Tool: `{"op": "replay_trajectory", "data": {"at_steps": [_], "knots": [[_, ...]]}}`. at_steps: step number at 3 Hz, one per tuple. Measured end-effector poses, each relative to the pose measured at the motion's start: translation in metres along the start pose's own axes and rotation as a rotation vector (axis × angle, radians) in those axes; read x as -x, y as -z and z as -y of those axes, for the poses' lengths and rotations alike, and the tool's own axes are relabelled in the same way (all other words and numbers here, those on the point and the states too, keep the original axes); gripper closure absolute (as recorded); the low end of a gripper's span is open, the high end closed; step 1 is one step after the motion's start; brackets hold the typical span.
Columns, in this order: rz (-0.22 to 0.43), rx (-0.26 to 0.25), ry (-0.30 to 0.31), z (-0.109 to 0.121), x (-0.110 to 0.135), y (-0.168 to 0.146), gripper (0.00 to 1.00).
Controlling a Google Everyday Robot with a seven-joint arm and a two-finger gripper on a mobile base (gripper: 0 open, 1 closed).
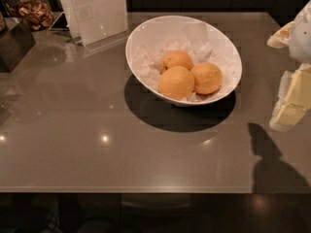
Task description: Pick orange from white bowl
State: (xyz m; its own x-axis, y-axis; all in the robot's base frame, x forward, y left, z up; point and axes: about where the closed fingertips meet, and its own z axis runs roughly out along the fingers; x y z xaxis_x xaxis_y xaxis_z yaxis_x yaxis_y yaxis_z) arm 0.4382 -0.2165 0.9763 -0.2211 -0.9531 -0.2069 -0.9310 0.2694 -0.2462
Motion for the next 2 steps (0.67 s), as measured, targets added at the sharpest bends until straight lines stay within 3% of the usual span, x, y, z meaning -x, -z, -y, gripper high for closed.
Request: {"op": "replay_trajectory", "data": {"at_steps": [1,2], "knots": [[0.004,-0.006,0.007,0.001,0.003,0.001,0.00],[0.019,0.005,0.063,0.016,0.023,-0.006,0.00]]}}
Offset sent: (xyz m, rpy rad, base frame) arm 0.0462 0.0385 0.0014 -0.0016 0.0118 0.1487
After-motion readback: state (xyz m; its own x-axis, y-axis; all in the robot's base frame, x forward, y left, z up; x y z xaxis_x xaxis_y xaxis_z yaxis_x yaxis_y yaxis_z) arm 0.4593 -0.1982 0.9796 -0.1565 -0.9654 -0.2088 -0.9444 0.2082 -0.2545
